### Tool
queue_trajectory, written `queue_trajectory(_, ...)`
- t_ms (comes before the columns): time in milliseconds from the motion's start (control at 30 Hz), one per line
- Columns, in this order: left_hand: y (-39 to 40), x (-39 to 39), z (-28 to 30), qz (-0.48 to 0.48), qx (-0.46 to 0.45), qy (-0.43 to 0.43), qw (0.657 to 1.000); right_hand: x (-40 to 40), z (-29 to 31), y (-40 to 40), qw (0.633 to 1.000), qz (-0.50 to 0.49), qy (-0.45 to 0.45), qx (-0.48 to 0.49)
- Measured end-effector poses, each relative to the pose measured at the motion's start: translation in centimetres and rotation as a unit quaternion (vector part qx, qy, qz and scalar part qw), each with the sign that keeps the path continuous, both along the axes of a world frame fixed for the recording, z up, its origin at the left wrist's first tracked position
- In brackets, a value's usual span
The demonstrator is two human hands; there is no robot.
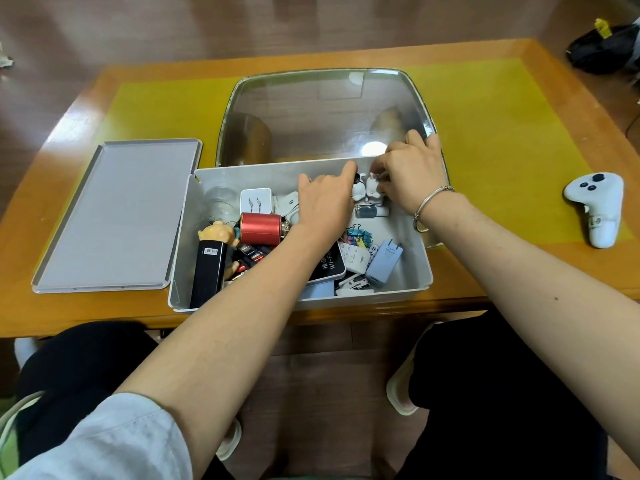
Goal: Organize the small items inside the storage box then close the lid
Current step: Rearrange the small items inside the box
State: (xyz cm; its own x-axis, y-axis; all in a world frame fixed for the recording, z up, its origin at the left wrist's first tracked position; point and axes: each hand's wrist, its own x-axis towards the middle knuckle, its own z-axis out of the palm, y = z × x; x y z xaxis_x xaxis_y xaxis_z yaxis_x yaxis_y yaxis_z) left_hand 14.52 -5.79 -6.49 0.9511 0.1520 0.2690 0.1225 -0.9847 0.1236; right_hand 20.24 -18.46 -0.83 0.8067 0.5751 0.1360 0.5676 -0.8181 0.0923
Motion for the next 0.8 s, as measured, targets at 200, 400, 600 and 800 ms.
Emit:
queue_trajectory(200, -0.22, 0.00, -0.10, 0.000, -0.014, 0.001, 1.000, -0.03, -0.10, 0.02, 1.000, -0.010, 0.001, 0.003)
queue_trajectory(400, -0.12, 0.05, -0.11, 0.005, -0.030, -0.009, 0.999, 0.13, -0.13, -0.36, 1.000, -0.018, -0.019, 0.005)
queue_trajectory(600, 0.40, -0.09, 0.11, -0.005, -0.027, -0.001, 1.000, 0.44, 0.06, -0.02, 1.000, -0.007, -0.008, -0.014)
queue_trajectory(800, 0.19, -0.03, 0.16, -0.026, -0.043, 0.004, 0.999, 0.64, 0.13, -0.12, 1.000, 0.015, -0.009, -0.005)
